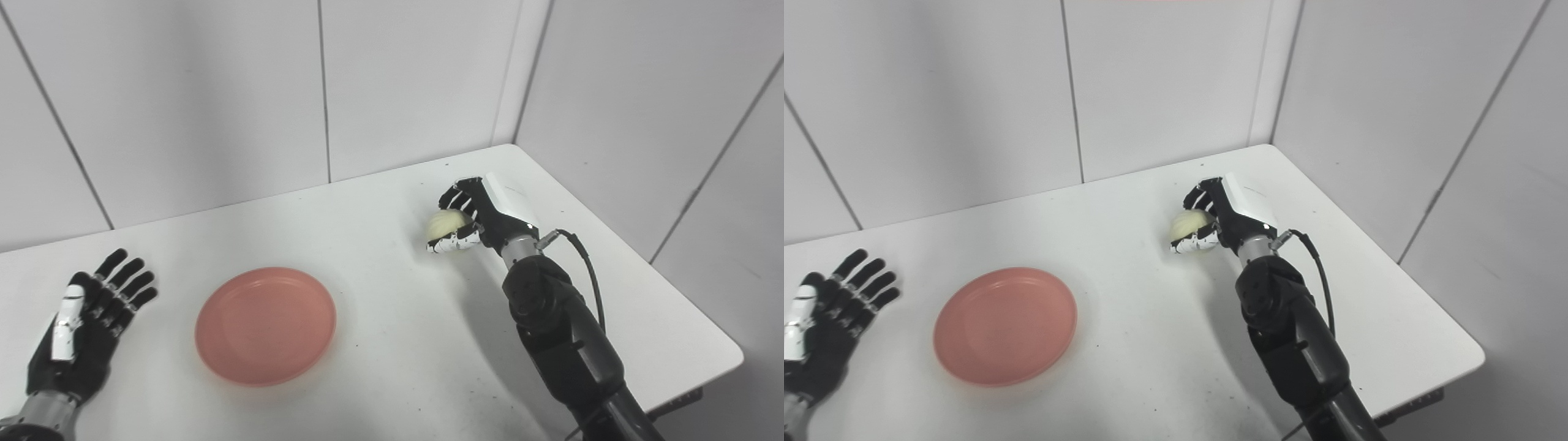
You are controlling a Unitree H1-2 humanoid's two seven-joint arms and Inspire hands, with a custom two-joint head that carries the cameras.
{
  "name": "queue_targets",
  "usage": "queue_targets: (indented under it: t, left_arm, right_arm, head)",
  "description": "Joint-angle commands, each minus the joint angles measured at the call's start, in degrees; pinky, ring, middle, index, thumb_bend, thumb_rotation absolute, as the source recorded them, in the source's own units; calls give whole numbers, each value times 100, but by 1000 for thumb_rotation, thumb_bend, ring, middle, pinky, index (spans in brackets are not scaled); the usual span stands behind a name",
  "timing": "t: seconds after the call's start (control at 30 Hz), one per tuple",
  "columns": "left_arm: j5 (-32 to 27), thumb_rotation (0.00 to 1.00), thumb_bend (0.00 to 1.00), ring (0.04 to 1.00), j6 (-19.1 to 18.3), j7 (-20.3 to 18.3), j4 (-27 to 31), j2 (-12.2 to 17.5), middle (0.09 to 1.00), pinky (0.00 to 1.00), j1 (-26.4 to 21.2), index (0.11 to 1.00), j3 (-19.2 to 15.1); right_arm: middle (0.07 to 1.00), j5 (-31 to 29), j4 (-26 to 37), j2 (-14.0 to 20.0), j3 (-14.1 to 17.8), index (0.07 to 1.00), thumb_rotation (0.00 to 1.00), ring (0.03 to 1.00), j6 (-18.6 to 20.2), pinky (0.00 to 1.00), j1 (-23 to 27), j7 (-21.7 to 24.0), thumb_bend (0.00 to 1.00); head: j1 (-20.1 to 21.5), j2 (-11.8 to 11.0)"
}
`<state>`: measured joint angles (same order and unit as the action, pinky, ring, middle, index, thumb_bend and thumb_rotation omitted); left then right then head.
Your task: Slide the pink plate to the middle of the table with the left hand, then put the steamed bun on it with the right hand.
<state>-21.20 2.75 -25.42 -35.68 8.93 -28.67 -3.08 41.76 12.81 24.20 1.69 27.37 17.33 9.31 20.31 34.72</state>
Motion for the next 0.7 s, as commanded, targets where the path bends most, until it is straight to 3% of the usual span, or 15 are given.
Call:
queue_targets:
  t: [0.0, 0.27, 0.4, 0.5, 0.67]
  left_arm:
    - [269, 941, 512, 868, -783, 226, -160, -159, 887, 862, 442, 879, 198]
    - [419, 1000, 468, 890, -1132, 712, 410, -447, 901, 893, 586, 894, 384]
    - [465, 1000, 457, 905, -1241, 838, 547, -574, 911, 917, 604, 906, 436]
    - [514, 1000, 450, 907, -1268, 919, 562, -655, 914, 922, 590, 910, 457]
    - [612, 1000, 447, 912, -1281, 1039, 546, -771, 918, 929, 550, 916, 513]
  right_arm:
    - [507, 104, 259, 92, -94, 490, 130, 456, -132, 394, 278, -56, 502]
    - [488, -14, 353, -20, -556, 488, 127, 435, -275, 370, 591, 117, 501]
    - [467, 189, 349, -128, -948, 487, 129, 398, -306, 321, 764, 125, 502]
    - [466, -94, 317, -242, -1030, 487, 124, 402, -501, 328, 800, 99, 501]
    - [460, -63, 199, -363, -1294, 487, 123, 396, -855, 331, 878, 6, 502]
  head:
    - [-90, -11]
    - [-894, -33]
    - [-1266, -21]
    - [-1564, -17]
    - [-1925, 10]
